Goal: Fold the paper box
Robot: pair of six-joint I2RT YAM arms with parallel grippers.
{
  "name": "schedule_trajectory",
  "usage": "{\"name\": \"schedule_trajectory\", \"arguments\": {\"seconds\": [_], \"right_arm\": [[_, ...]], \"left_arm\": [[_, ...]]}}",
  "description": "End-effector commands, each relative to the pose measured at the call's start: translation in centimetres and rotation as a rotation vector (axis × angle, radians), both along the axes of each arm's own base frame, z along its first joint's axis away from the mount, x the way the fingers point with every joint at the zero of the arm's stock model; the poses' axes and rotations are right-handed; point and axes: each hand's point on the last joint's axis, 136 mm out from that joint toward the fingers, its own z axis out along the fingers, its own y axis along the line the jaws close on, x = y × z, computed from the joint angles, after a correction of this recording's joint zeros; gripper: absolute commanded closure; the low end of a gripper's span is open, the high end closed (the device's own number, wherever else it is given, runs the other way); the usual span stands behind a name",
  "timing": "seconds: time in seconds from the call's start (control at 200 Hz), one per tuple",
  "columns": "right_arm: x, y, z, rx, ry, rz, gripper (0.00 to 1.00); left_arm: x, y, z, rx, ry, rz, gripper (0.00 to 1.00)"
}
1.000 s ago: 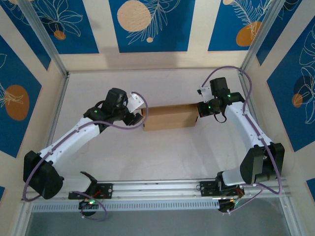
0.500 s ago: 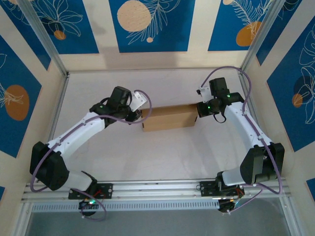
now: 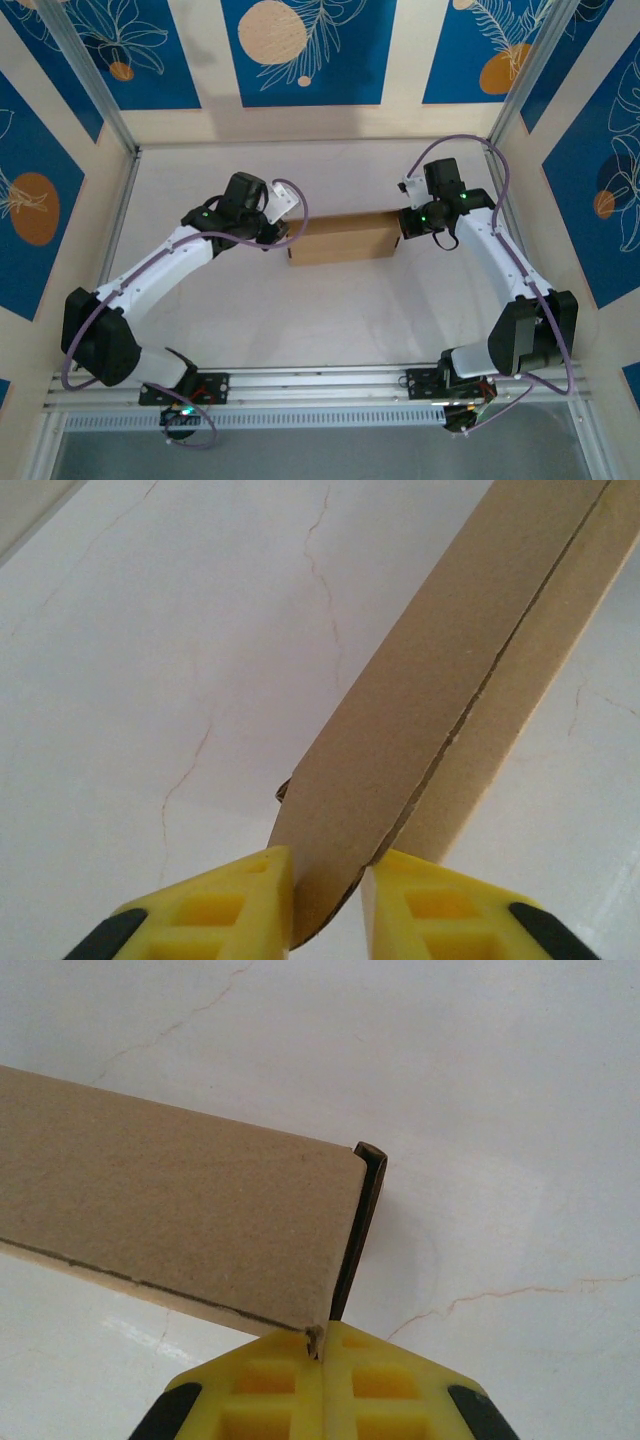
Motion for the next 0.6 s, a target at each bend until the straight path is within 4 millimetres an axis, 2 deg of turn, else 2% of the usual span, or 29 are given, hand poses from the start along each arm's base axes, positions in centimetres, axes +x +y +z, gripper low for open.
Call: {"name": "schedule_trajectory", "arguments": {"seconds": [0.0,0.245,0.295,0.445,0.595], "right_arm": [[-1.3,0.4,-0.9,0.007,0.043,0.024,1.0],[-1.2,0.6,-0.8,0.012,0.04,0.025,1.0],[-1.2,0.6,-0.8,0.013,0.039,0.026,1.0],[-1.3,0.7,-0.9,0.004,0.042,0.033,1.0],[-1.5,0.9,-1.0,-0.002,0.046,0.04,1.0]], "left_arm": [[0.4,1.0,-0.5,0.03,0.011,0.038,0.75],[0.9,1.2,-1.2,0.052,0.031,0.05,0.81],[1.0,1.1,-1.2,0.046,0.038,0.059,0.85],[0.7,-0.5,0.4,-0.076,0.095,0.066,1.0],[0.8,-1.7,1.8,-0.174,0.167,0.114,1.0]]}}
